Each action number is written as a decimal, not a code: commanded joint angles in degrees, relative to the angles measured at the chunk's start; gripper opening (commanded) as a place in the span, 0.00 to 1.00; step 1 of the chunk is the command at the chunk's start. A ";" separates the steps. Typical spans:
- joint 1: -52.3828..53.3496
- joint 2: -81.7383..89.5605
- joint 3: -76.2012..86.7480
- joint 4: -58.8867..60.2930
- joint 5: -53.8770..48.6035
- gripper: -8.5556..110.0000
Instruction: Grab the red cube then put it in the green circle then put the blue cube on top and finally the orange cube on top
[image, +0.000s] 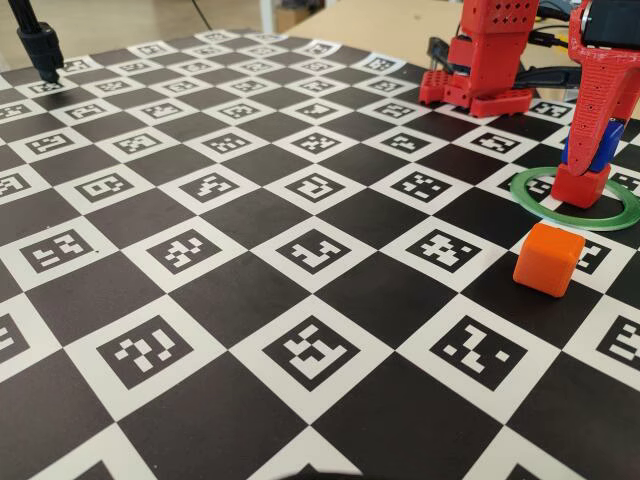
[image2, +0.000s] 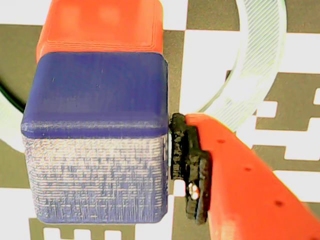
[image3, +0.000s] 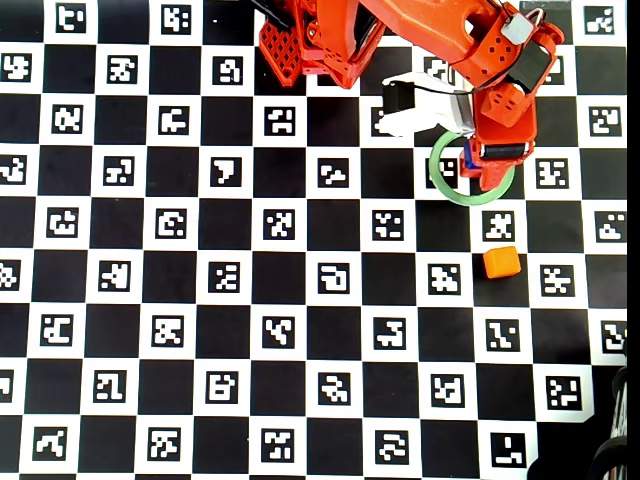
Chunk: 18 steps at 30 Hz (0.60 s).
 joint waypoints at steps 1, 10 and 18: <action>-0.97 2.02 -0.18 0.26 0.09 0.34; -1.85 3.34 -0.18 1.05 -0.70 0.37; -2.02 5.89 -1.85 5.27 -1.85 0.42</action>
